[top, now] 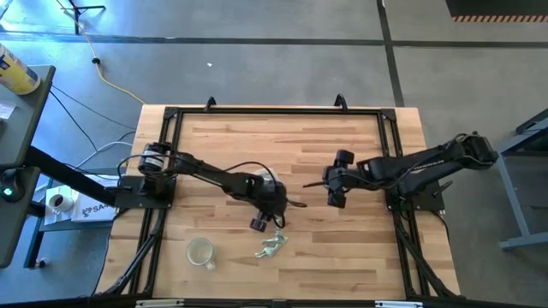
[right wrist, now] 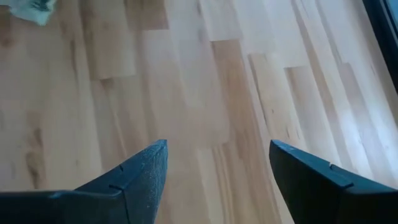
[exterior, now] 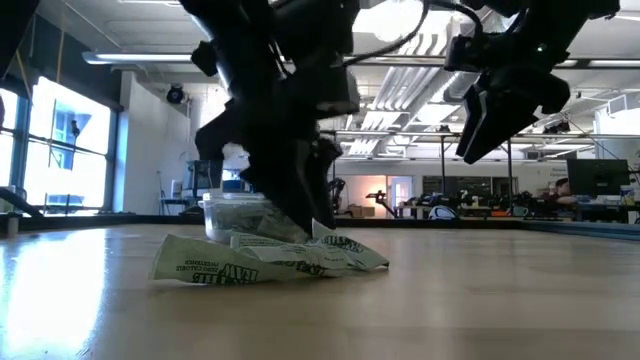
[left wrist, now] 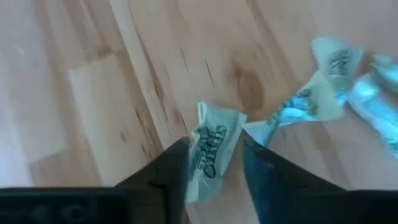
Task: Pick and place Stevia / Truvia into bins
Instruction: Put the stevia packet into the transparent container
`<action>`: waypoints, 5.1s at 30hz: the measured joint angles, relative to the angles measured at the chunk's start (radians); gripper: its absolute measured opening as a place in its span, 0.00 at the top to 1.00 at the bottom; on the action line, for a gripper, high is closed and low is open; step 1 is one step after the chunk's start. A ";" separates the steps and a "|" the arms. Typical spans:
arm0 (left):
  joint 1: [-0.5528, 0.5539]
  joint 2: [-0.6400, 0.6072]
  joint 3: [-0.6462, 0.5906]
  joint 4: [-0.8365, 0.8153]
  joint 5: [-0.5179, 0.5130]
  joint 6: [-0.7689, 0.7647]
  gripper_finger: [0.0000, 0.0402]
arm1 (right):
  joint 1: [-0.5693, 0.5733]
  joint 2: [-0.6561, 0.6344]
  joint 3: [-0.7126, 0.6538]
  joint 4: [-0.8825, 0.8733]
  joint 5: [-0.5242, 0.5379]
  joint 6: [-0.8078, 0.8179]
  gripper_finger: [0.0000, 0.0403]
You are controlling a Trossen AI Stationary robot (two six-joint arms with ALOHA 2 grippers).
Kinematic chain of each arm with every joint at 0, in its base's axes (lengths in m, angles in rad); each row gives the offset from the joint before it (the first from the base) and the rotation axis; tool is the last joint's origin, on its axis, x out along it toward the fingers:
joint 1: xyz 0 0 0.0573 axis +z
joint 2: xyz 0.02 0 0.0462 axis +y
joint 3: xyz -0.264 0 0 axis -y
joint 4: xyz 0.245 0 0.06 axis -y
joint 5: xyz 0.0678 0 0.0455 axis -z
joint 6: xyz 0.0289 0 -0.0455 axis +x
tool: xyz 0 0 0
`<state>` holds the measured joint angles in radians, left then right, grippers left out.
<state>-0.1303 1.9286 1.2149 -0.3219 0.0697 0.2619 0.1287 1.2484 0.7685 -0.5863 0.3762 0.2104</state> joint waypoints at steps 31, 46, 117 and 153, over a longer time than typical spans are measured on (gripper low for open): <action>0.043 -0.081 0.313 -0.761 -0.277 -0.861 0.94 | -0.072 0.000 0.000 -0.005 -0.010 0.015 0.33; 0.039 -0.206 -0.007 -0.504 -0.295 -1.485 0.90 | -0.069 0.000 0.000 0.065 -0.076 0.035 0.33; -0.701 -0.444 0.174 -0.604 -0.811 -1.856 0.58 | 0.049 0.676 0.579 0.173 -0.440 -0.263 0.99; -0.409 -0.223 0.010 -0.183 -0.390 -1.025 0.58 | 0.127 0.397 0.426 -0.257 -0.340 -0.133 0.50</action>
<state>-0.5392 1.7054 1.2248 -0.5052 -0.3201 -0.7631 0.2555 1.6458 1.1944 -0.8436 0.0366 0.0777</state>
